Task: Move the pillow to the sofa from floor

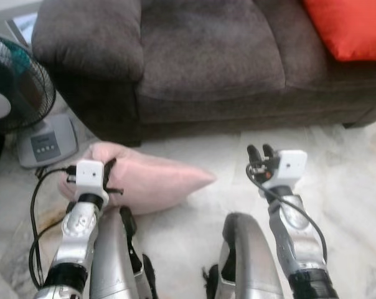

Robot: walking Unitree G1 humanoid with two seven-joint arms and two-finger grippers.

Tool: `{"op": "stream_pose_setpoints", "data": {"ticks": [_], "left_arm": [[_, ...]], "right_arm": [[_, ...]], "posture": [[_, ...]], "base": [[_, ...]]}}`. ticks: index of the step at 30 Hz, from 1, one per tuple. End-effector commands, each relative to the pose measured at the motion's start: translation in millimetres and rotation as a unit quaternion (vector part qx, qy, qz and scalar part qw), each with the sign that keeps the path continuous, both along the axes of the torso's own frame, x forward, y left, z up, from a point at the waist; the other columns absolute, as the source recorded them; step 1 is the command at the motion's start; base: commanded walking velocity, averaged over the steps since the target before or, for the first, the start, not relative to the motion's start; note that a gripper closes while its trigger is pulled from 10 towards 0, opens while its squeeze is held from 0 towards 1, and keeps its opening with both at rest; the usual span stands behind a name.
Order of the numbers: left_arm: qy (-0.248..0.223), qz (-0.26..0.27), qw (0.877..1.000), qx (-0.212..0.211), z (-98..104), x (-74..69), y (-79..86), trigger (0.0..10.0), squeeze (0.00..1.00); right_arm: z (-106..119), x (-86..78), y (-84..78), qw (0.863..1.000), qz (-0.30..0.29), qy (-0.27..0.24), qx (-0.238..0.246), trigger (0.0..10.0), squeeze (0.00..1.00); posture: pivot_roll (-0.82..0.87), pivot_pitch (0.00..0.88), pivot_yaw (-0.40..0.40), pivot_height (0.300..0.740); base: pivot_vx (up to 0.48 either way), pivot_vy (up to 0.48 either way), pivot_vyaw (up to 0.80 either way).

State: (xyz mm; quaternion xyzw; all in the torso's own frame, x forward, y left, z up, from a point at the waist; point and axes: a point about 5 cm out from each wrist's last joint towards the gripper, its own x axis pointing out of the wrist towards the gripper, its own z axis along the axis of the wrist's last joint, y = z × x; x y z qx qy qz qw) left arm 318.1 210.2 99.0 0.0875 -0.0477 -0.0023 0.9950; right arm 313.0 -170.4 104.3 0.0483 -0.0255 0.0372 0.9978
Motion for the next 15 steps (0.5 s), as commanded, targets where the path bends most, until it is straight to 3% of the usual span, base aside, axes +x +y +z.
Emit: {"op": "stream_pose_setpoints", "data": {"ticks": [1, 15], "left_arm": [[-0.046, -0.004, 0.999, 0.011, 23.1, 6.4, -1.1, 10.0, 0.0], [-0.051, -0.02, 0.998, 0.007, 30.3, 10.1, -17.0, 10.0, 0.0]], "right_arm": [[-0.2, 0.6, -4.4, 1.0, -0.011, -0.004, 0.006, 10.0, 0.0], [-5.7, -0.2, -8.7, 0.999, -0.036, -0.013, 0.007, 10.0, 0.0]], "posture": [[0.16, 0.095, -0.028, 0.474], [0.14, 0.037, 0.01, 0.474]], "base": [[0.0, 0.0, 0.0], [0.0, 0.0, 0.0]]}}
